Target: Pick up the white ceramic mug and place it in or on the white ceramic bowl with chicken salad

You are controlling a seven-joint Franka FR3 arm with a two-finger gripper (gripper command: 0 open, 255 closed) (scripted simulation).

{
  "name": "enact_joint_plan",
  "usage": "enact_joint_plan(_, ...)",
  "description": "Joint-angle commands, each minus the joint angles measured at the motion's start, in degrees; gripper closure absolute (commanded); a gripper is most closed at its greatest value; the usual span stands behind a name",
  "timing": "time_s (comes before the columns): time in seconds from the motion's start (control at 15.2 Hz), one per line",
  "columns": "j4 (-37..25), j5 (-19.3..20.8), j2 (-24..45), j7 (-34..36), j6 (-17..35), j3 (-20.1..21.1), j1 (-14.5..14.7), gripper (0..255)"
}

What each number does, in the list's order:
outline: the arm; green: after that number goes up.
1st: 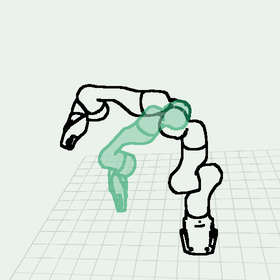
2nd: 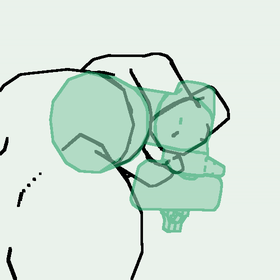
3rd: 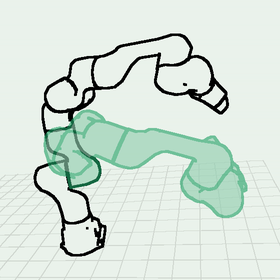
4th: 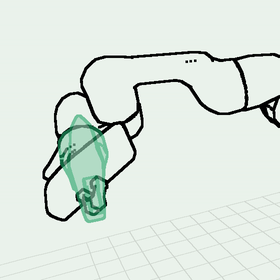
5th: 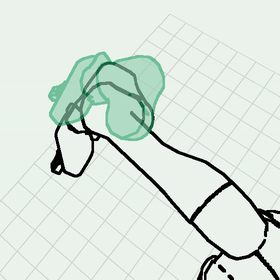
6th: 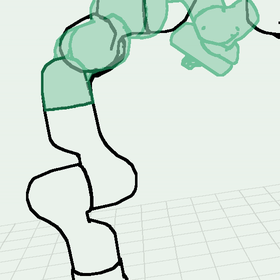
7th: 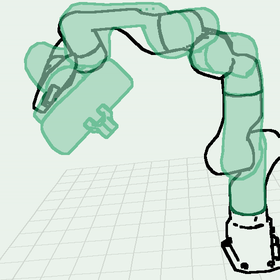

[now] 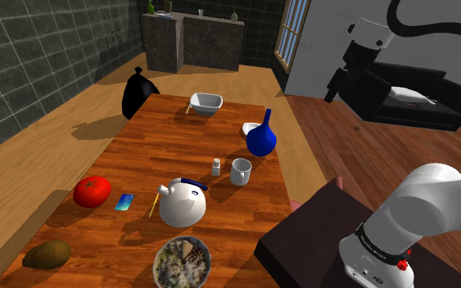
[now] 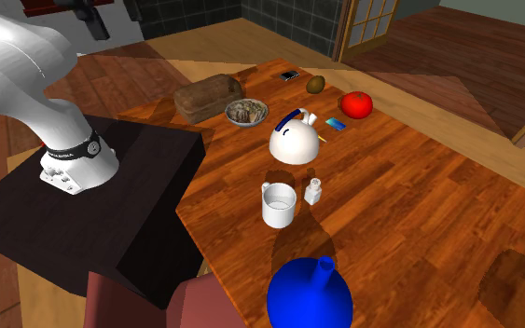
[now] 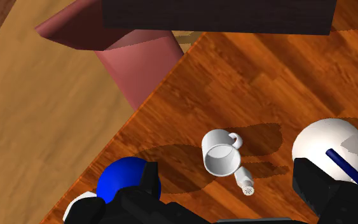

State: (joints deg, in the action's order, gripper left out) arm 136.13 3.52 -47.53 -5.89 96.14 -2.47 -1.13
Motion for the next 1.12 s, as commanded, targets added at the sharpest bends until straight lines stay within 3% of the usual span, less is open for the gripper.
enact_joint_plan(0.0, 0.0, 0.0, 0.0, 0.0, 0.0, 0.0, 0.0, 0)
enact_joint_plan(0.53, 9.9, -0.5, 6.9, 0.3, 17.8, -0.8, 0.5, 0)
enact_joint_plan(1.06, 14.4, -1.6, 20.4, 0.0, 36.7, -1.7, 1.5, 0)
